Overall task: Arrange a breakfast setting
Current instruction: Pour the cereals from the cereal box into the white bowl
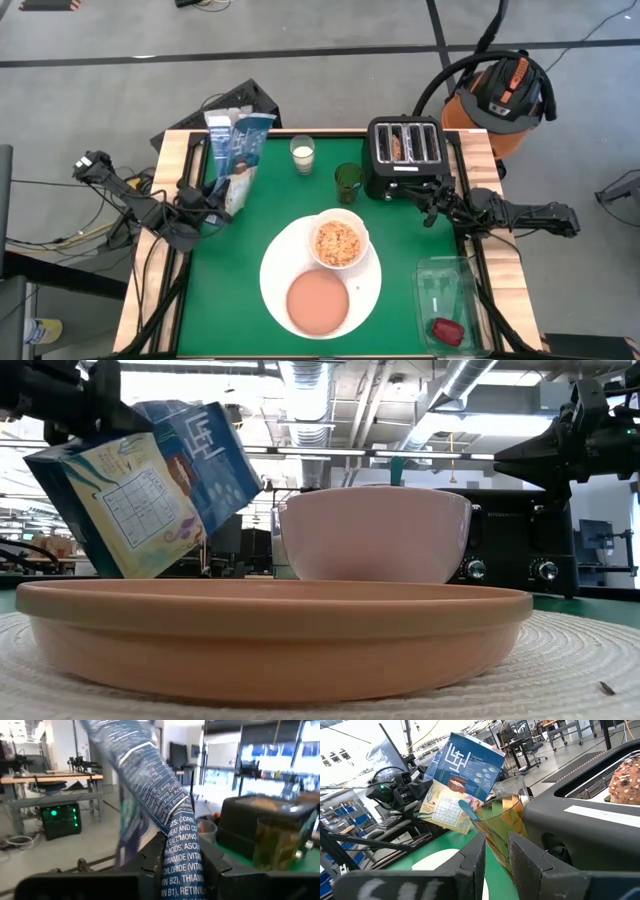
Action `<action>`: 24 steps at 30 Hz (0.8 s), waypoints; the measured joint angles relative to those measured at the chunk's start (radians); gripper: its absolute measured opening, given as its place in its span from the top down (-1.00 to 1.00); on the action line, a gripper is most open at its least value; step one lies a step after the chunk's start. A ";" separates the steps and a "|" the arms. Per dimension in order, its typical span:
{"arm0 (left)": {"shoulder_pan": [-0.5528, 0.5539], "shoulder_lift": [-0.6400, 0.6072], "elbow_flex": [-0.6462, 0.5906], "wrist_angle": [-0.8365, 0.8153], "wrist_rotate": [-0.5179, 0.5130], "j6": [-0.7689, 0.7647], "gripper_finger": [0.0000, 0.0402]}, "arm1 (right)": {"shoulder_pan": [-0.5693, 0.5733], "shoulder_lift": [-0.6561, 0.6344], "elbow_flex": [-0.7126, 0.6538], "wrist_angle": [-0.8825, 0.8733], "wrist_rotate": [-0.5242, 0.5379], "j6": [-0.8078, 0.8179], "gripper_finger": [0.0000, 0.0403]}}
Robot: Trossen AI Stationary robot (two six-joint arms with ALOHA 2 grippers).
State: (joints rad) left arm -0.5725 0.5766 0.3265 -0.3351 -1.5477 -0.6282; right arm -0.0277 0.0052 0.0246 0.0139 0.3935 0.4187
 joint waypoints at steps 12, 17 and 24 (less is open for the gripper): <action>0.063 0.000 0.015 0.008 -0.012 0.033 0.87 | 0.000 0.000 0.000 0.000 0.000 0.000 0.47; 0.065 -0.001 0.015 0.018 -0.023 -0.028 0.88 | 0.000 0.000 0.000 0.000 0.000 0.000 0.47; 0.107 0.000 0.015 0.117 -0.019 0.018 0.88 | 0.000 0.000 0.000 0.000 0.000 0.000 0.47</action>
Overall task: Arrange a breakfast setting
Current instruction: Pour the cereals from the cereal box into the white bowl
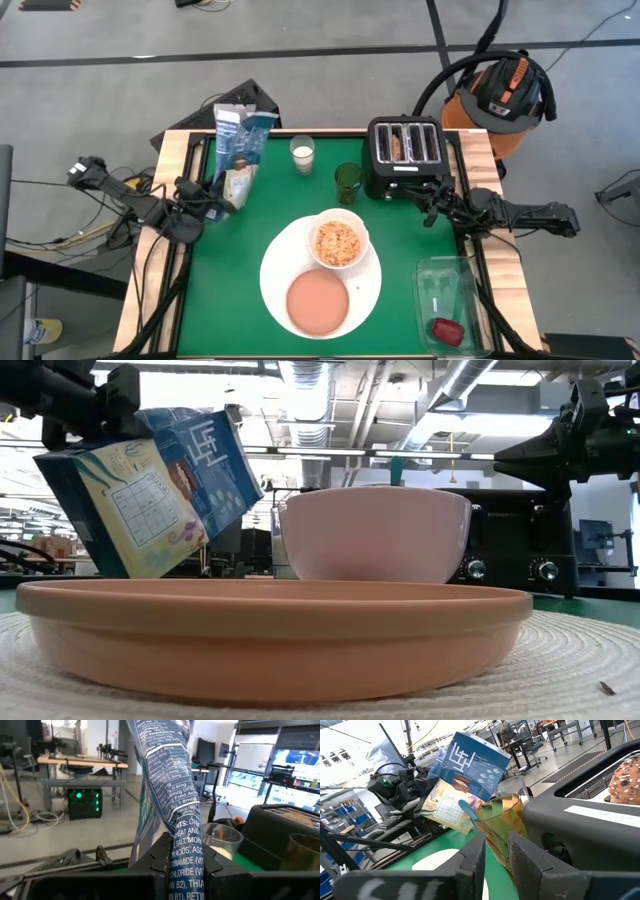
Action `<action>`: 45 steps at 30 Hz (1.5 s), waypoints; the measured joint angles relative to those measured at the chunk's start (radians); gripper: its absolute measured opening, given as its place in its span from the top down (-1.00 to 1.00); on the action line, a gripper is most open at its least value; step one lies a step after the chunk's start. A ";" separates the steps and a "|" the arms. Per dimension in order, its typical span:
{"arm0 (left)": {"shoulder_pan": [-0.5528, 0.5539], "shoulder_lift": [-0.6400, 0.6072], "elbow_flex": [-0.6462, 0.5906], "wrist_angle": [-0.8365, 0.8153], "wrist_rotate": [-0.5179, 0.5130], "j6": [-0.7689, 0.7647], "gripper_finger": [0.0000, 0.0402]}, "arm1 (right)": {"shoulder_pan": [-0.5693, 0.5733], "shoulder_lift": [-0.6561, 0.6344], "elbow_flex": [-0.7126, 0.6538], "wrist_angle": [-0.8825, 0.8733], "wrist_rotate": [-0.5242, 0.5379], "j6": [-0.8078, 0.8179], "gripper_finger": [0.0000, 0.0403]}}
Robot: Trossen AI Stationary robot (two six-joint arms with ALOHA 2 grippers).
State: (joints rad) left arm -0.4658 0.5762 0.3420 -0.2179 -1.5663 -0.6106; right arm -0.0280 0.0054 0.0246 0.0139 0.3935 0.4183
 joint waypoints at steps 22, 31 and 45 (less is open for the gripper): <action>0.176 0.000 0.000 0.191 0.078 0.176 0.88 | 0.000 0.000 0.000 0.000 0.000 0.000 0.47; 0.309 0.000 0.001 0.523 0.298 0.558 0.88 | 0.000 0.000 0.000 0.000 0.000 0.000 0.47; 0.806 0.010 -0.024 0.763 0.897 0.654 0.88 | 0.000 0.000 0.000 0.000 0.000 0.000 0.47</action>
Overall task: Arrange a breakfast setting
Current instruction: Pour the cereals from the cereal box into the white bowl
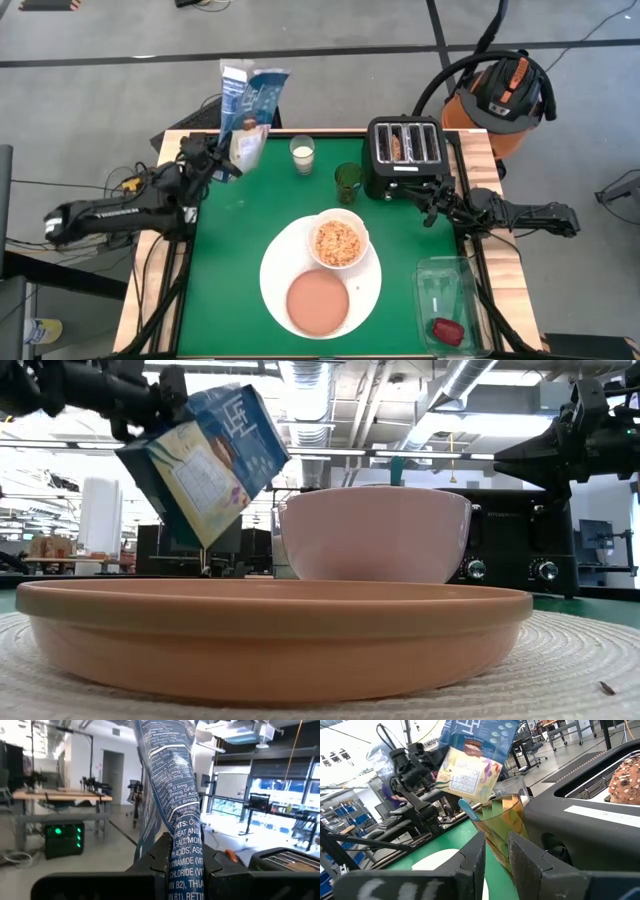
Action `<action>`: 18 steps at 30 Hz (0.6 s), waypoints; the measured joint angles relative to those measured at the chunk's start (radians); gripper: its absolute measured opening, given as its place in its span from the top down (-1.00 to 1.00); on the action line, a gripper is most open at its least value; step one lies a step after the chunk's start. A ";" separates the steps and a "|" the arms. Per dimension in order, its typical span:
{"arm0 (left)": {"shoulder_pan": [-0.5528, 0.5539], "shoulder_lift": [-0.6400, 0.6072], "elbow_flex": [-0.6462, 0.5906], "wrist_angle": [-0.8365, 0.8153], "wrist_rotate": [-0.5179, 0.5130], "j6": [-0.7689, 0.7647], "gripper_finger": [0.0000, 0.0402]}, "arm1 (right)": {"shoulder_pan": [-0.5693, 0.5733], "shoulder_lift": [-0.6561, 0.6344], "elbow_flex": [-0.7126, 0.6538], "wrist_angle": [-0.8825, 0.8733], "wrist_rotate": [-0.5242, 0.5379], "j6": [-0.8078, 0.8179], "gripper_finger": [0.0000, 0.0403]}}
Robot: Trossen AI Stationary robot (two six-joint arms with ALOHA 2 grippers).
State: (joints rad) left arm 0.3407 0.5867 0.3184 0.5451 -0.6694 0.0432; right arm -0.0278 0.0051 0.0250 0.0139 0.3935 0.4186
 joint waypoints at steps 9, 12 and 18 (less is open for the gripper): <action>0.190 0.120 -0.099 0.286 0.225 -0.081 0.88 | 0.000 0.000 0.000 0.000 0.000 0.000 0.47; 0.214 0.168 -0.119 0.322 0.247 -0.090 0.88 | 0.000 0.000 0.000 0.000 0.000 0.000 0.47; 0.235 0.282 -0.146 0.411 0.255 -0.110 0.88 | 0.000 0.000 0.000 0.000 0.000 0.000 0.47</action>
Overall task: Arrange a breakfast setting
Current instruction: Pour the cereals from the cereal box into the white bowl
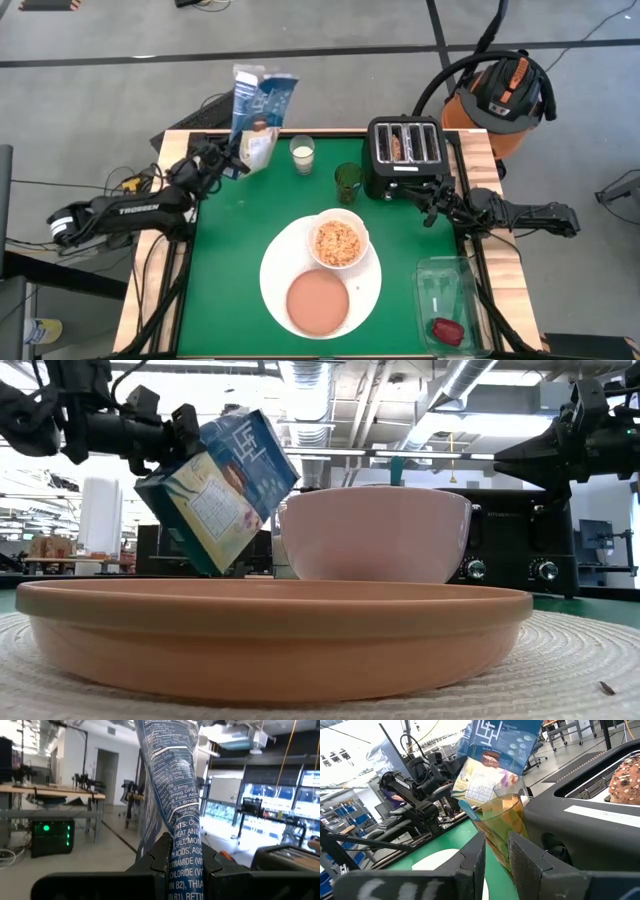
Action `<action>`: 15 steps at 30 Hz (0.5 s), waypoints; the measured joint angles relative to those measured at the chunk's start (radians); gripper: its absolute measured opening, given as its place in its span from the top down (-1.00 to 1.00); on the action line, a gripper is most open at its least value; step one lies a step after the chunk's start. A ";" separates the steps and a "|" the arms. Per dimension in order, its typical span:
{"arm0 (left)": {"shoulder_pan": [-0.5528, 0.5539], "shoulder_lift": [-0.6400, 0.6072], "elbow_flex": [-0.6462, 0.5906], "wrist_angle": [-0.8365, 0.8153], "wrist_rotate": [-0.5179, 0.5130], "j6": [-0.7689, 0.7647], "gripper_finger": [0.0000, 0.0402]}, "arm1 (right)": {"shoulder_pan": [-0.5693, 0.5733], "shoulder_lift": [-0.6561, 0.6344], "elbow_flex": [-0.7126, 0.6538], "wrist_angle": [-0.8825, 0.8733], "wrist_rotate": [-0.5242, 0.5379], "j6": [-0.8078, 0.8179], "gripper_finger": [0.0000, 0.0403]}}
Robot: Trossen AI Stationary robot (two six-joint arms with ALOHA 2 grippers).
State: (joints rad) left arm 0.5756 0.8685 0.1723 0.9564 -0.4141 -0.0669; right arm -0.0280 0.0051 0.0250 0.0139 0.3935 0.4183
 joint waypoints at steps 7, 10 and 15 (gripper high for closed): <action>0.010 0.129 -0.008 0.144 0.010 0.027 0.88 | 0.000 0.000 0.000 0.000 0.000 0.000 0.47; 0.010 0.186 -0.008 0.149 0.010 -0.005 0.88 | 0.000 0.000 0.000 0.000 0.000 0.000 0.47; 0.010 0.267 -0.007 0.234 0.014 -0.036 0.88 | 0.000 0.000 0.000 0.000 0.000 0.000 0.47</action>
State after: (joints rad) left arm 0.5855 1.1359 0.1658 1.1903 -0.4006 -0.1033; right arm -0.0277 0.0051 0.0250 0.0139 0.3935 0.4184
